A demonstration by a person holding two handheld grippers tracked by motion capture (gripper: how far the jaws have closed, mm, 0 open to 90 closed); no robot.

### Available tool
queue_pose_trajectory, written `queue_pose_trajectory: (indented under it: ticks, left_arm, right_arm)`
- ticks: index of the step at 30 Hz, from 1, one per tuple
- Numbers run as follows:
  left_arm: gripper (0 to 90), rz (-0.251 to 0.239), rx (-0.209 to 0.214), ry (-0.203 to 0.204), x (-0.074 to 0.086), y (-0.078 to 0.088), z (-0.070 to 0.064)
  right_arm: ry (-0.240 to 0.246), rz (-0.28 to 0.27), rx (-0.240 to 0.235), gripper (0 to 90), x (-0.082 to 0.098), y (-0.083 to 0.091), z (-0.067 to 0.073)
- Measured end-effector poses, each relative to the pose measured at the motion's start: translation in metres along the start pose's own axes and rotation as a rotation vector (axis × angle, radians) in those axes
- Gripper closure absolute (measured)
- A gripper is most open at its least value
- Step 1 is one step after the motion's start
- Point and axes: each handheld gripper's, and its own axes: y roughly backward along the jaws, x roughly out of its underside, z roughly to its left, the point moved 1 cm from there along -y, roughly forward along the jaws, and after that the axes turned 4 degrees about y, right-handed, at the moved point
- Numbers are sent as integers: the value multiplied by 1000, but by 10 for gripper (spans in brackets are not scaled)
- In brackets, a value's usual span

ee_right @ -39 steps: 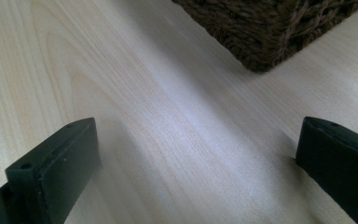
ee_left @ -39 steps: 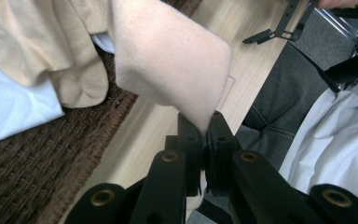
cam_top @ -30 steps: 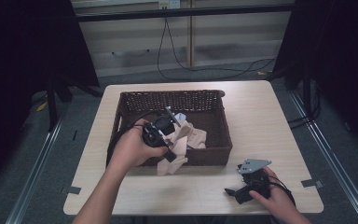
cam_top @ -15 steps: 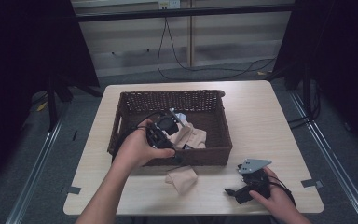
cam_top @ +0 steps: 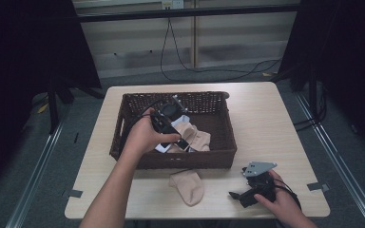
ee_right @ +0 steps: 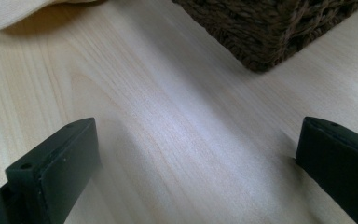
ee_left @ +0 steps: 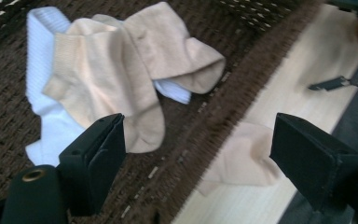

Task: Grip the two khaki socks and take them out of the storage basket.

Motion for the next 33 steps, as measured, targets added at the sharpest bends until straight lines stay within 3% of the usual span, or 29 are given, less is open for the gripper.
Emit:
queue_pose_trajectory:
  ticks: [8, 15, 25, 33]
  left_arm:
    - [150, 20, -24, 43, -10, -15, 17]
    - [138, 36, -14, 84, -14, -29, 29]
    - [137, 43, -21, 144, -15, -49, 46]
    - [164, 42, -39, 167, -16, -63, 59]
  right_arm:
    - [-1, 0, -1, 0, 0, 0, 0]
    - [0, 0, 0, 0, 0, 0, 0]
    - [-1, 1, 0, 0, 0, 0, 0]
    - [1, 0, 2, 0, 0, 0, 0]
